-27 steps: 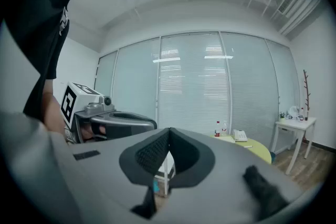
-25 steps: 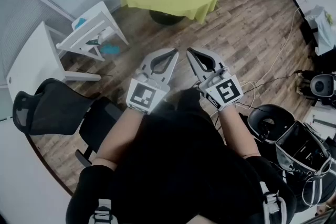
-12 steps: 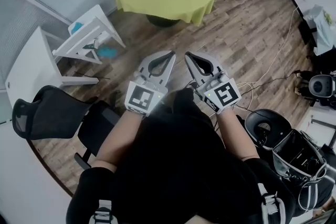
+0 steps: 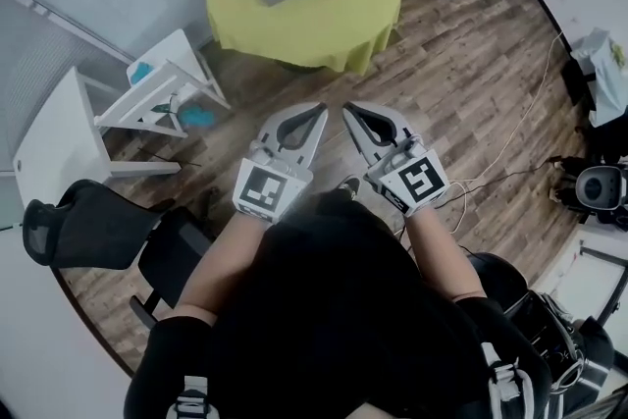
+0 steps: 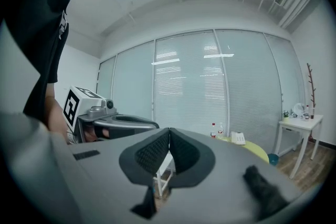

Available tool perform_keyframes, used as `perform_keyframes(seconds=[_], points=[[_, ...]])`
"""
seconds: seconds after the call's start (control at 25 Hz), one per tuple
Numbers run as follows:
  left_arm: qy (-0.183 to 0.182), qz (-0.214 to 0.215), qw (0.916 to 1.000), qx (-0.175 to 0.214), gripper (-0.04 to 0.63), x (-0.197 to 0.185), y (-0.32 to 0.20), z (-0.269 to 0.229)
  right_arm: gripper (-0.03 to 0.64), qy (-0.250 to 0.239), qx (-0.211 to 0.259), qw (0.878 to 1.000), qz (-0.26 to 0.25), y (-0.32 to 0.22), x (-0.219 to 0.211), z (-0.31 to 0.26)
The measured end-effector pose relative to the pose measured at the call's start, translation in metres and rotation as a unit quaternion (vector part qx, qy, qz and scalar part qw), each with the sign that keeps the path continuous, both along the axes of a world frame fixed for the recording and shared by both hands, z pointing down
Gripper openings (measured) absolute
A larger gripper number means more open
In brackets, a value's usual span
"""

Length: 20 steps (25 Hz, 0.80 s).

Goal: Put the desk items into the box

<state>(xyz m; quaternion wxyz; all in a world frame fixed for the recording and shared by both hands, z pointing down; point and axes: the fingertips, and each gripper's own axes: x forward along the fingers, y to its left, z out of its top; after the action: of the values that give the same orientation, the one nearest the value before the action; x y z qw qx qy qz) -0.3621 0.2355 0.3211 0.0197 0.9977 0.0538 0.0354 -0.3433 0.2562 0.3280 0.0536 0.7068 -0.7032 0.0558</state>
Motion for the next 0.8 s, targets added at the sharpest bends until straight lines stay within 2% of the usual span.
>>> perform_keyframes(seconds=[0.44, 0.8], points=[[-0.013, -0.017, 0.9998, 0.005, 0.006, 0.099, 0.031, -0.006, 0.017, -0.008, 0.020, 1.000, -0.019, 0.025, 0.098, -0.011], [-0.028, -0.014, 0.9994, 0.013, 0.006, 0.152, 0.055, 0.001, 0.018, -0.029, 0.017, 0.999, -0.016, 0.049, 0.152, 0.002]])
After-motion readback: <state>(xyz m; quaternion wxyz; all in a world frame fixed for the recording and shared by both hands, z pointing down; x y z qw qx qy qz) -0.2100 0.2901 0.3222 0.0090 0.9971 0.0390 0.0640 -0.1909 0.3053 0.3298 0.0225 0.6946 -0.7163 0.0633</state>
